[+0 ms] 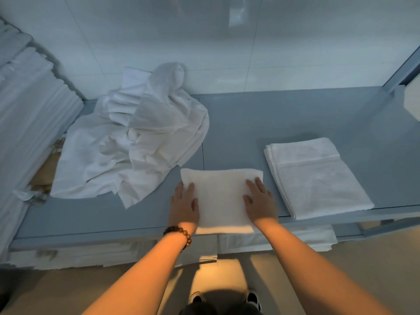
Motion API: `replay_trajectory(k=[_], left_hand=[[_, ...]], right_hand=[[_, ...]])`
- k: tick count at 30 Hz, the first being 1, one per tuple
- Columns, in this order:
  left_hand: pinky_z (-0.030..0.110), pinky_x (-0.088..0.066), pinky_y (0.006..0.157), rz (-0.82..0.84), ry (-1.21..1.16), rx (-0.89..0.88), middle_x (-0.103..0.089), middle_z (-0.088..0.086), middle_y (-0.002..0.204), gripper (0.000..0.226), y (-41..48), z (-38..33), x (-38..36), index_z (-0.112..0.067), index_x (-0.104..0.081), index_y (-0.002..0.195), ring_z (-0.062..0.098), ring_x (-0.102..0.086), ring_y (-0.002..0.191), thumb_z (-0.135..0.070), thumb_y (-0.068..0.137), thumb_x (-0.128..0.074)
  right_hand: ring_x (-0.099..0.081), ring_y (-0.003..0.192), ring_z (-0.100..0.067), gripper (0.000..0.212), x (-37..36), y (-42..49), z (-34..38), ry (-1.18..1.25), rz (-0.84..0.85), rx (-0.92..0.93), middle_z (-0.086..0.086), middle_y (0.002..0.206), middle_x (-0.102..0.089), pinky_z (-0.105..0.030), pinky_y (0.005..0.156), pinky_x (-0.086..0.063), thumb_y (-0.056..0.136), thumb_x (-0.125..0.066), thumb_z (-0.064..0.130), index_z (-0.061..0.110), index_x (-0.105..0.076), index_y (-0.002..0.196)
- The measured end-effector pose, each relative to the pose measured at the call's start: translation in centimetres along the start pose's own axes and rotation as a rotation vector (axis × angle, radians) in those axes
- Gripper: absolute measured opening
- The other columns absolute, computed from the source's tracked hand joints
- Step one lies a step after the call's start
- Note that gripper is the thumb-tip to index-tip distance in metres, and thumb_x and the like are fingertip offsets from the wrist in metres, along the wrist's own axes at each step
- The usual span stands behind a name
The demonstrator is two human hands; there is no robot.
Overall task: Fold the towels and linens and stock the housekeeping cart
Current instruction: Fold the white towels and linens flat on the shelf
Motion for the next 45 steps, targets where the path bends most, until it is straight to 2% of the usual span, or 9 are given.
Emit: replay_trajectory(k=[5, 10, 13, 17, 25, 29, 33, 38, 45], left_hand=[[0.039, -0.028, 0.111, -0.08, -0.039, -0.029, -0.023, 0.01, 0.157, 0.047, 0.2, -1.0, 0.9, -0.014, -0.046, 0.142, 0.035, -0.026, 0.139, -0.004, 0.096, -0.045], [0.043, -0.026, 0.113, -0.164, -0.034, -0.124, -0.029, 0.018, 0.153, 0.044, 1.0, -3.3, 2.5, -0.006, -0.052, 0.136, 0.038, -0.031, 0.138, 0.003, 0.093, -0.046], [0.035, -0.022, 0.114, -0.178, -0.039, -0.178, -0.028, 0.017, 0.154, 0.043, 1.9, -5.6, 3.4, -0.005, -0.051, 0.136, 0.036, -0.029, 0.139, 0.003, 0.095, -0.044], [0.037, -0.019, 0.118, -0.178, -0.026, -0.217, -0.025, 0.017, 0.155, 0.043, 2.1, -8.7, 3.7, -0.004, -0.049, 0.137, 0.034, -0.024, 0.142, 0.003, 0.095, -0.042], [0.047, -0.021, 0.117, -0.364, -0.066, -0.268, -0.03, 0.02, 0.153, 0.042, 2.3, -18.5, 3.5, -0.002, -0.053, 0.134, 0.035, -0.03, 0.14, 0.006, 0.094, -0.045], [0.035, -0.02, 0.117, -0.398, -0.151, -0.233, -0.026, 0.016, 0.155, 0.043, 1.9, -24.6, 0.5, -0.006, -0.051, 0.136, 0.036, -0.028, 0.14, 0.004, 0.095, -0.042], [0.028, -0.022, 0.11, -0.402, -0.167, -0.209, -0.027, 0.016, 0.154, 0.043, 1.2, -29.3, -3.2, -0.006, -0.052, 0.136, 0.036, -0.032, 0.137, 0.003, 0.095, -0.043], [0.032, -0.027, 0.108, -0.355, -0.167, -0.147, -0.029, 0.016, 0.153, 0.043, 0.1, -31.2, -7.8, -0.006, -0.052, 0.135, 0.037, -0.034, 0.135, 0.003, 0.094, -0.044], [0.032, -0.029, 0.106, -0.293, -0.121, -0.061, -0.028, 0.013, 0.154, 0.044, -0.3, -30.2, -12.4, -0.009, -0.05, 0.137, 0.035, -0.034, 0.134, 0.0, 0.095, -0.044]], right_hand=[[-0.03, 0.137, -0.03, 0.047, 0.6, 0.0, 0.4, 0.136, -0.089, 0.04, 0.007, 0.158, -0.022, -0.036, 0.112, -0.031, 0.097, -0.045, 0.008, 0.023, -0.045, 0.142], [-0.04, 0.131, -0.033, 0.045, 2.6, 0.5, 1.7, 0.19, -0.175, 0.122, -0.005, 0.154, -0.033, -0.036, 0.11, -0.034, 0.092, -0.043, -0.006, 0.008, -0.054, 0.134], [-0.045, 0.129, -0.034, 0.046, 5.0, 1.3, 2.0, 0.21, -0.24, 0.168, -0.014, 0.15, -0.038, -0.035, 0.109, -0.033, 0.088, -0.042, -0.011, 0.002, -0.057, 0.13], [-0.044, 0.131, -0.033, 0.044, 7.4, 1.6, 1.1, 0.235, -0.262, 0.167, -0.015, 0.149, -0.038, -0.03, 0.109, -0.031, 0.088, -0.042, -0.011, 0.0, -0.058, 0.128], [-0.045, 0.129, -0.03, 0.043, 16.3, 4.4, -2.7, 0.298, -0.389, 0.264, -0.008, 0.149, -0.041, -0.022, 0.105, -0.031, 0.09, -0.043, -0.01, 0.003, -0.059, 0.128], [-0.043, 0.131, -0.03, 0.043, 22.1, 6.4, -6.9, 0.285, -0.409, 0.318, -0.008, 0.148, -0.042, -0.029, 0.111, -0.03, 0.089, -0.044, -0.011, 0.003, -0.06, 0.126], [-0.044, 0.13, -0.031, 0.042, 25.9, 7.5, -11.8, 0.269, -0.406, 0.323, -0.007, 0.146, -0.044, -0.025, 0.109, -0.028, 0.088, -0.045, -0.011, 0.002, -0.061, 0.125], [-0.043, 0.129, -0.032, 0.043, 26.1, 8.2, -16.7, 0.235, -0.338, 0.318, -0.009, 0.147, -0.043, -0.023, 0.108, -0.026, 0.088, -0.044, -0.012, 0.001, -0.06, 0.126], [-0.04, 0.133, -0.031, 0.043, 23.4, 9.1, -20.3, 0.244, -0.248, 0.278, -0.009, 0.147, -0.042, -0.034, 0.112, -0.029, 0.09, -0.043, -0.011, 0.002, -0.06, 0.127]])
Point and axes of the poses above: each hand's wrist, its own y-axis towards the middle knuckle, its own x-axis out of the back of the hand, z = x × y, the point moved 5 cm from there along y, towards the middle knuckle
